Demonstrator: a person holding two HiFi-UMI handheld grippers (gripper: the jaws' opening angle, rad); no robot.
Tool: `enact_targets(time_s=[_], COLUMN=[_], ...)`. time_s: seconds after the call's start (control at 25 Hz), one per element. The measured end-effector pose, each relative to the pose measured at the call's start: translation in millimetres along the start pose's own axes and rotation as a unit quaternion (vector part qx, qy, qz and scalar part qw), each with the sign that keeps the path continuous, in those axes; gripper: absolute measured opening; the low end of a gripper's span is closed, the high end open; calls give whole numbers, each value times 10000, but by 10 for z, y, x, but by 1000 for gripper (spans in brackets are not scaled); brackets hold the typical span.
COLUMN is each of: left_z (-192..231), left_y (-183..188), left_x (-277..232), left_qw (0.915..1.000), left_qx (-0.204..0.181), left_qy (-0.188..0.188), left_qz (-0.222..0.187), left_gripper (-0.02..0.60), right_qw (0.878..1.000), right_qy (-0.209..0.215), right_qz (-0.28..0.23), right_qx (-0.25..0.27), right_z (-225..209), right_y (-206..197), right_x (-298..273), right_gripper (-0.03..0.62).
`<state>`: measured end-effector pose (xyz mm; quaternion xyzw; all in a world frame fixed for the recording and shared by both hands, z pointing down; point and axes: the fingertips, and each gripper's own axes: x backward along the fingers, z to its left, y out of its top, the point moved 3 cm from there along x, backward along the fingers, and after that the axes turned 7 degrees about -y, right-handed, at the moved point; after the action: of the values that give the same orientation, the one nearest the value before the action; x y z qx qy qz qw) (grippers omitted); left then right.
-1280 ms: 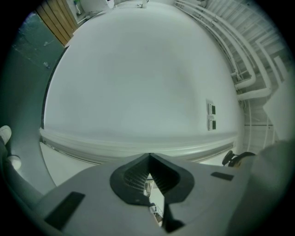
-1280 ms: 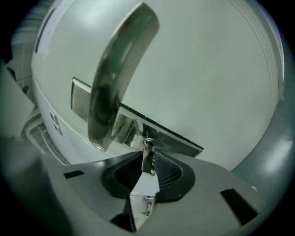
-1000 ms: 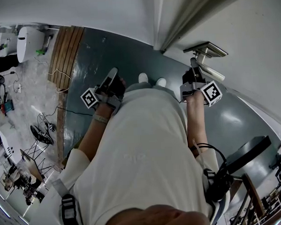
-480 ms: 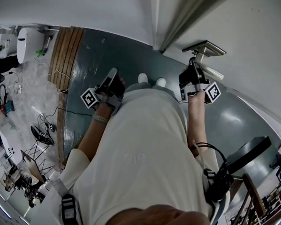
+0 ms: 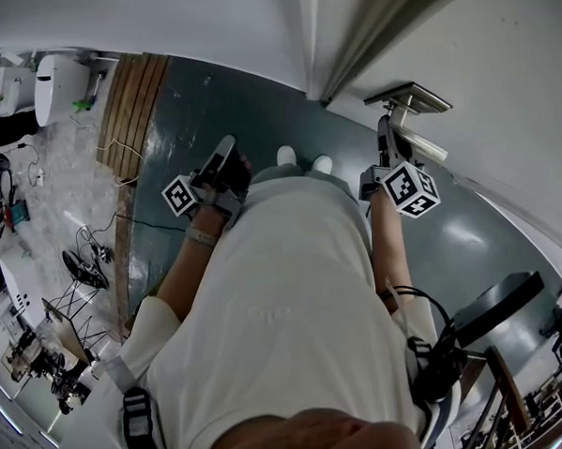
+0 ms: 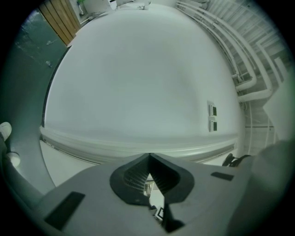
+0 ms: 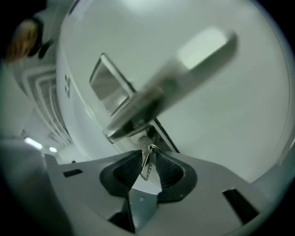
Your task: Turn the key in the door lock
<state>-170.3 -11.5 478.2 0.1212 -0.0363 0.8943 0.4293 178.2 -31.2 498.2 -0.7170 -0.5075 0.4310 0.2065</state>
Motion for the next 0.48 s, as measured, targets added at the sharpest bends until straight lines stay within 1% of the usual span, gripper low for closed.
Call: enact_targets(time_s=[0.04, 0.08, 0.16, 0.2, 0.24, 0.28, 0.4, 0.48], left_z=[4, 7, 21, 31, 40, 47, 61, 83], left_y=[0, -1, 1, 3, 5, 7, 7, 14], left_x=[0, 0, 1, 3, 4, 6, 7, 15], left_qw=[10000, 10000, 10000, 10000, 10000, 10000, 10000, 10000], left_qx=[5, 10, 9, 7, 7, 9, 54, 84], left_qy=[-1, -2, 1, 6, 9, 11, 21, 24], left_qz=[-1, 3, 19, 24, 22, 15, -24, -45], left_gripper=[8, 8, 8, 8, 8, 8, 8, 8], right_qw=[9983, 9944, 9848, 9802, 9772, 9768, 9824, 9857], right_qy=[-232, -419, -707, -830, -933, -1002, -1049, -982], right_qz=[-12, 17, 183, 285, 365, 409, 402, 412], right_qx=[541, 971, 1577, 1773, 1870, 1851, 1495, 1303], right_z=[23, 42, 67, 73, 78, 80, 66, 48], right_y=[-2, -17, -72, -102, -127, -143, -148, -160], right_x=[12, 16, 5, -6, -18, -29, -38, -44], right_gripper=[95, 95, 95, 95, 94, 94, 71, 67])
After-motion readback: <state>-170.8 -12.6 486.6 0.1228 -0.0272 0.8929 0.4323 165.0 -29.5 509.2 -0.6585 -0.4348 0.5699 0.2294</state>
